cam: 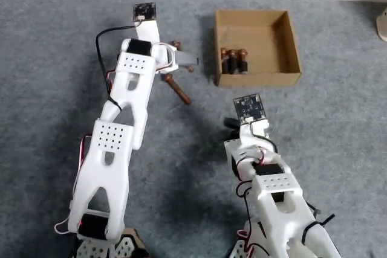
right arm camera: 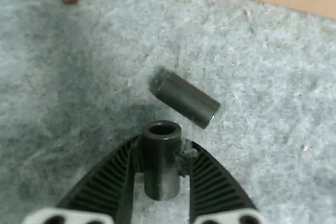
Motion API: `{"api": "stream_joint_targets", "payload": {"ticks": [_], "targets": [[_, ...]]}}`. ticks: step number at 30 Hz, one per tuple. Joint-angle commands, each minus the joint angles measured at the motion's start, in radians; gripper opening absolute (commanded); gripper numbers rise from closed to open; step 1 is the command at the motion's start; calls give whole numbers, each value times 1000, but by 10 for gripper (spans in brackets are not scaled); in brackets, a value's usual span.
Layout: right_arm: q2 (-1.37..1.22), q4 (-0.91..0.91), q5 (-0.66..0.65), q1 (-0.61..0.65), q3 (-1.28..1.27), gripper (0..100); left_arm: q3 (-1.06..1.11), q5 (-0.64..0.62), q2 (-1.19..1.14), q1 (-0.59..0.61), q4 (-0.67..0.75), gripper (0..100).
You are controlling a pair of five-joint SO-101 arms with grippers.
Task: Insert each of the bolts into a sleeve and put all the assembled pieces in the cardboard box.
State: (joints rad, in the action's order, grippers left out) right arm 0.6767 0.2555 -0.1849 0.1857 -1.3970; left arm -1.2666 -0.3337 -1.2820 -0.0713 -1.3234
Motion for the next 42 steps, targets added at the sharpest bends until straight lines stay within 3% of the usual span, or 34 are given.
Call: {"api": "stream_joint_targets", "payload": {"ticks": [1,4,11,13,23,27,37,42], "targets": [[-2,-24,-12,5,18,5,16,8,12,-27,-48,481],[-2,-24,-12,5,18,5,16,-20,10,-22,-44,452],[1,-24,-12,5,18,5,16,-64,1,-21,-9,199],[2,-24,-12,5,18,5,8,-26,-27,-21,5,171],[2,-24,-12,5,18,5,-35,-2,-58,-15,21,285],[-2,-24,-14,5,18,5,-117,-89,-53,21,21,288],[-2,-24,-14,7,18,5,-94,-66,-77,21,176,292],[-2,-24,-14,7,18,5,-96,-66,-79,28,175,317]]}}
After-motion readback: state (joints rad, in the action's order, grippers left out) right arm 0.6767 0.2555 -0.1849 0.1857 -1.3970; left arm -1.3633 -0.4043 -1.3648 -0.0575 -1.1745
